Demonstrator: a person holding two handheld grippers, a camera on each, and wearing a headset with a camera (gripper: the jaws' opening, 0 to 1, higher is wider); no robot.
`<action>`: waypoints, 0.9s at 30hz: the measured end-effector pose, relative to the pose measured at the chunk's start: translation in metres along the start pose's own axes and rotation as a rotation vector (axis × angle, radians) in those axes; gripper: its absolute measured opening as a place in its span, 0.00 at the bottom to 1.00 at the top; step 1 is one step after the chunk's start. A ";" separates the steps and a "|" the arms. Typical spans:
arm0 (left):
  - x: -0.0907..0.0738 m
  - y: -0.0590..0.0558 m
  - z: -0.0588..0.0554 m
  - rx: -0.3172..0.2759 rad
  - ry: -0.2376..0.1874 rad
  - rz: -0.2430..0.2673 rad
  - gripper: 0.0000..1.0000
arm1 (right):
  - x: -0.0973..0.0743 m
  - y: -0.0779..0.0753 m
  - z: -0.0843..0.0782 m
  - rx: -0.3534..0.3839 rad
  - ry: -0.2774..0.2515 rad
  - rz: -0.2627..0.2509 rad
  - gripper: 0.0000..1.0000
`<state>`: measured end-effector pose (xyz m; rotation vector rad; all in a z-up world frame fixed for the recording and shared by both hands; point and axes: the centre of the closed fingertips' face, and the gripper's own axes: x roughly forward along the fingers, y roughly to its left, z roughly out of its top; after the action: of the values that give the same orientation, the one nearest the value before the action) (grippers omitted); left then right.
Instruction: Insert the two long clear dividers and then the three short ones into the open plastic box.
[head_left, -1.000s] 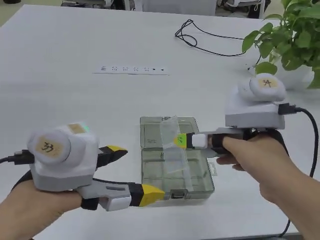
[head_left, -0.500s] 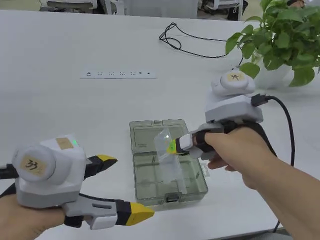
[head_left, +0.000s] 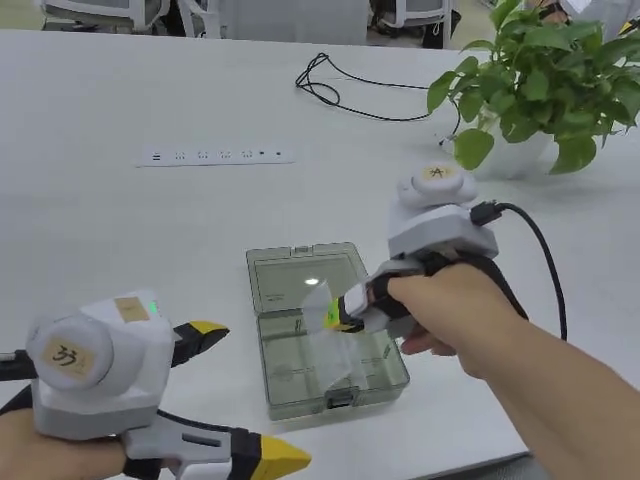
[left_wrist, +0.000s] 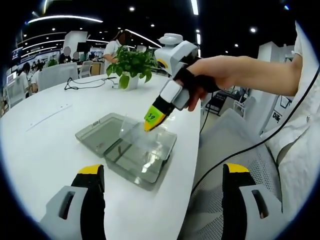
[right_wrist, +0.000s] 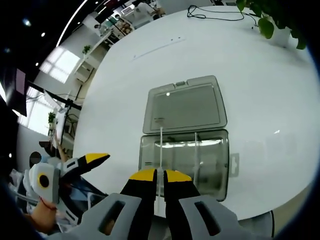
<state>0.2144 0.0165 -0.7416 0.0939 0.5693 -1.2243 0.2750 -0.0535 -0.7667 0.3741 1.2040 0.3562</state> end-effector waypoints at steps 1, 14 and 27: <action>0.000 0.000 0.000 0.002 0.000 0.000 1.00 | 0.000 0.000 0.000 -0.001 -0.001 -0.002 0.06; 0.000 0.001 -0.002 -0.017 -0.006 -0.013 1.00 | 0.017 -0.005 -0.004 -0.009 0.014 -0.041 0.06; 0.002 0.002 -0.003 -0.039 -0.013 -0.018 1.00 | 0.023 -0.008 -0.004 -0.035 -0.002 -0.064 0.06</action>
<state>0.2156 0.0167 -0.7458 0.0478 0.5839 -1.2301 0.2793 -0.0498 -0.7908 0.3048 1.2032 0.3217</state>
